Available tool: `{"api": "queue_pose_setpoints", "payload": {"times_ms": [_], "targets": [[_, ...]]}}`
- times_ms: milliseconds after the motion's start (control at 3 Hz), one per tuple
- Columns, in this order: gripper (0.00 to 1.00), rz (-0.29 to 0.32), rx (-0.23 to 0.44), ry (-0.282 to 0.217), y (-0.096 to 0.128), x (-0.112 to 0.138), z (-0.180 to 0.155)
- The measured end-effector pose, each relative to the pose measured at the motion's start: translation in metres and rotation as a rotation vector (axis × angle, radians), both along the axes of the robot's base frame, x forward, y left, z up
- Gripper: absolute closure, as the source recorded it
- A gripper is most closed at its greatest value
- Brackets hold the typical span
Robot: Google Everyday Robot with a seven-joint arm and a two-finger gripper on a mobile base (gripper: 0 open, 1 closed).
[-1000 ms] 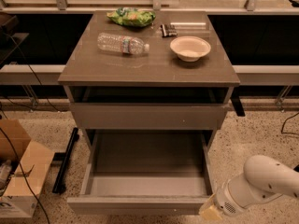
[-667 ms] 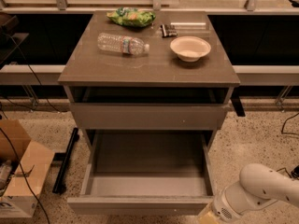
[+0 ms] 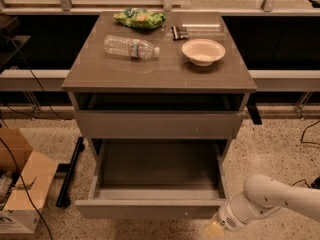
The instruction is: Close middle drawer
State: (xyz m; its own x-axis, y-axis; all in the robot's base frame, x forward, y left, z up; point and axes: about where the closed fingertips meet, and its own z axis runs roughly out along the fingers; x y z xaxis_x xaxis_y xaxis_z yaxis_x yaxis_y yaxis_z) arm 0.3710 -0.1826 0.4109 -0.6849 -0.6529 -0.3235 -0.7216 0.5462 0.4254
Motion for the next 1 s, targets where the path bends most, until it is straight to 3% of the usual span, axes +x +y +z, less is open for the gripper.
{"api": "queue_pose_setpoints", "payload": {"times_ms": [333,667,1000], "targets": [[1.00,0.000,0.000,0.000,0.000,0.000,0.000],[1.00,-0.061,0.002,-0.035,-0.001,0.009,-0.001],[1.00,-0.110,0.046,-0.099,0.003,0.034,-0.003]]}}
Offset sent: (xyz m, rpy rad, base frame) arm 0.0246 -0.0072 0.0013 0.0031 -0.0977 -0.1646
